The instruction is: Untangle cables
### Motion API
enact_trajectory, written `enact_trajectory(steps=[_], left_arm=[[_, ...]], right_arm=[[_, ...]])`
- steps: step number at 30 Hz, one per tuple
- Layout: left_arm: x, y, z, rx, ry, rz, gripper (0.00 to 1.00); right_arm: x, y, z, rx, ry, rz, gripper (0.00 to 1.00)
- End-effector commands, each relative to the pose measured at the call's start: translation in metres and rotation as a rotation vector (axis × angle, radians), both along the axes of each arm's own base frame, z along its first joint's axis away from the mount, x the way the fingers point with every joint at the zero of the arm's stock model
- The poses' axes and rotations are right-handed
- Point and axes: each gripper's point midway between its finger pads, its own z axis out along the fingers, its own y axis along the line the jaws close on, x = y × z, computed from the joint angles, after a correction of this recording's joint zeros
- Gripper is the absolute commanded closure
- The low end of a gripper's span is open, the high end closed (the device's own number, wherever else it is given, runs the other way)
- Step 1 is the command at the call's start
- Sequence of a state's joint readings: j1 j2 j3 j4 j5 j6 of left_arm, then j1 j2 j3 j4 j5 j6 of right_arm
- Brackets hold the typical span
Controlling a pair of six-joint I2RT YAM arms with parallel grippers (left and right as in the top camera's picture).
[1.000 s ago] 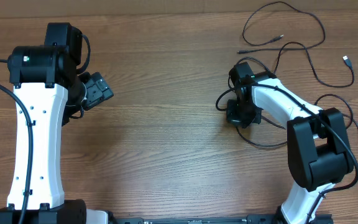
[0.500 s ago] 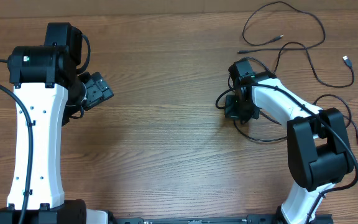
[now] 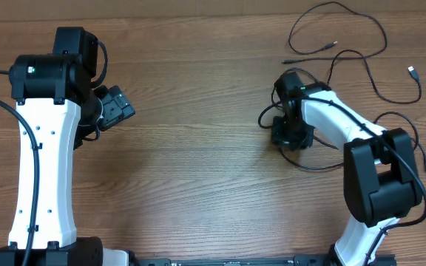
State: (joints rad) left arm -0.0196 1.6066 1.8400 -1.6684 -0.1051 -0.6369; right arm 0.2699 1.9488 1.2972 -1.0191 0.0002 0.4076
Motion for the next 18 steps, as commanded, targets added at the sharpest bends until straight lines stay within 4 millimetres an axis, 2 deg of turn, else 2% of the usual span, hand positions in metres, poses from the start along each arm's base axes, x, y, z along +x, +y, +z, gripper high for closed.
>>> enact_trajectory(steps=[1,5,8,14,17,18], left_arm=[[0.0,0.0,-0.002,-0.001,0.005,-0.005,0.0],[0.0,0.0,-0.002,-0.001,0.005,-0.005,0.01],[0.0,0.0,-0.002,-0.001,0.005,-0.005,0.01],[0.0,0.0,-0.002,-0.001,0.005,-0.005,0.0],[0.0,0.0,-0.002,-0.001,0.005,-0.005,0.01],[0.0,0.0,-0.002,0.0,0.005,-0.005,0.0]], right_arm=[[0.032,-0.008,0.052,0.017,-0.142,-0.051,0.0],[0.046,-0.037,0.087,0.014,-0.182,-0.131,0.0],[0.054,-0.069,0.098,0.009,-0.201,-0.228,0.0],[0.048,-0.162,0.097,-0.013,-0.197,-0.523,0.0],[0.036,-0.21,0.096,-0.042,-0.195,-0.676,0.0],[0.027,-0.231,0.094,-0.058,-0.189,-0.763,0.0]])
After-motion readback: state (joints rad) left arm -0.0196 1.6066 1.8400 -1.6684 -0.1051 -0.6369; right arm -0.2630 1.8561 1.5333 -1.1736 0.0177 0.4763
